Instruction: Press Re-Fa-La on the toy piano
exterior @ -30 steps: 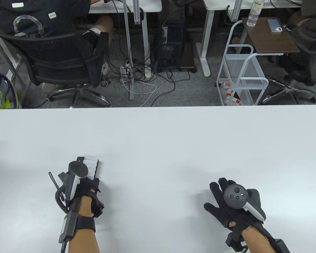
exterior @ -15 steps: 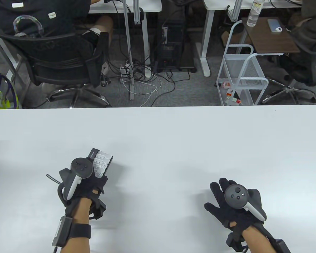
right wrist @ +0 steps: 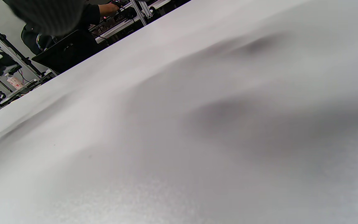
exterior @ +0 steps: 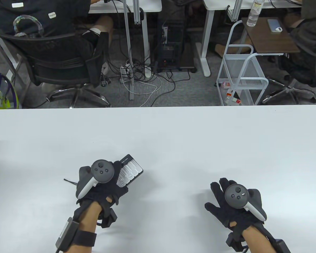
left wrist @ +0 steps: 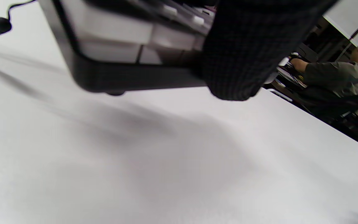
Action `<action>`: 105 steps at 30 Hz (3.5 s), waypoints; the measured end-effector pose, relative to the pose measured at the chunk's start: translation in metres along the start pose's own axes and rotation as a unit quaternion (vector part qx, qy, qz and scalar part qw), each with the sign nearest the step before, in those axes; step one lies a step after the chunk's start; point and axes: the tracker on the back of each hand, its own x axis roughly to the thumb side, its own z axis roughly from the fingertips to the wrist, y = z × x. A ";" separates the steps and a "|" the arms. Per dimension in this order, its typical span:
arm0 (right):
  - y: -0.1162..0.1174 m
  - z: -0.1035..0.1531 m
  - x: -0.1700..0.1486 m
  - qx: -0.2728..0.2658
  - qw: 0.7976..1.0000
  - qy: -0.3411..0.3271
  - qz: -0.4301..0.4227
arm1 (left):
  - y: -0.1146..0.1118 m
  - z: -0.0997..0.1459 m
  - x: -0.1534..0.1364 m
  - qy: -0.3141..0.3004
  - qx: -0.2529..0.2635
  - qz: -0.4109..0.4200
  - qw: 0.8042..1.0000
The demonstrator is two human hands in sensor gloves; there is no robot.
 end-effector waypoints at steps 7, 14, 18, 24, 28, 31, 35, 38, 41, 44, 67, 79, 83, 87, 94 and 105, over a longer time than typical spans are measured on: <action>-0.001 0.000 0.000 0.000 1.000 -0.001 -0.001 | -0.029 -0.007 0.028 -0.048 -0.051 -0.033 0.997; -0.001 0.000 0.000 0.001 1.000 0.000 -0.003 | -0.053 -0.014 0.046 -0.088 -0.096 -0.037 0.991; -0.001 0.000 0.000 0.002 1.000 0.000 -0.002 | -0.064 -0.018 0.051 -0.097 -0.115 -0.038 0.988; -0.001 0.000 -0.001 0.002 1.000 0.000 -0.003 | -0.080 -0.021 0.058 -0.106 -0.141 -0.054 0.983; -0.001 0.000 0.000 0.003 1.000 0.000 -0.002 | -0.086 -0.022 0.063 -0.112 -0.151 -0.061 0.980; -0.001 0.000 0.000 0.003 1.000 0.000 -0.002 | -0.089 -0.022 0.065 -0.117 -0.156 -0.063 0.979; 0.000 0.000 0.000 0.004 1.000 0.001 -0.003 | -0.095 -0.023 0.068 -0.124 -0.170 -0.071 0.975; 0.000 0.000 0.000 0.004 1.000 0.001 -0.002 | -0.099 -0.023 0.070 -0.130 -0.177 -0.074 0.973; 0.000 0.000 0.000 0.005 1.000 0.001 -0.002 | -0.102 -0.022 0.072 -0.132 -0.178 -0.077 0.972; 0.000 0.000 0.000 0.005 1.000 0.001 -0.002 | -0.102 -0.021 0.072 -0.136 -0.172 -0.087 0.972; -0.001 0.001 0.000 0.000 1.000 -0.004 -0.004 | -0.052 0.018 0.058 -0.090 -0.059 -0.031 0.994; -0.001 0.001 -0.002 0.002 1.000 0.001 -0.008 | -0.064 0.013 0.030 -0.067 0.007 -0.016 0.998; 0.000 0.002 -0.002 0.004 1.000 0.002 -0.008 | -0.066 0.011 0.028 -0.058 0.006 -0.036 0.998; 0.000 0.002 -0.001 0.007 1.000 0.001 -0.008 | -0.070 0.007 0.026 -0.051 -0.003 -0.048 0.998; -0.001 0.002 -0.001 0.004 1.000 0.000 -0.007 | -0.078 0.003 0.027 -0.034 -0.025 -0.088 0.995; -0.001 0.002 -0.001 0.005 1.000 0.001 -0.005 | -0.078 0.004 0.030 -0.028 -0.021 -0.108 0.994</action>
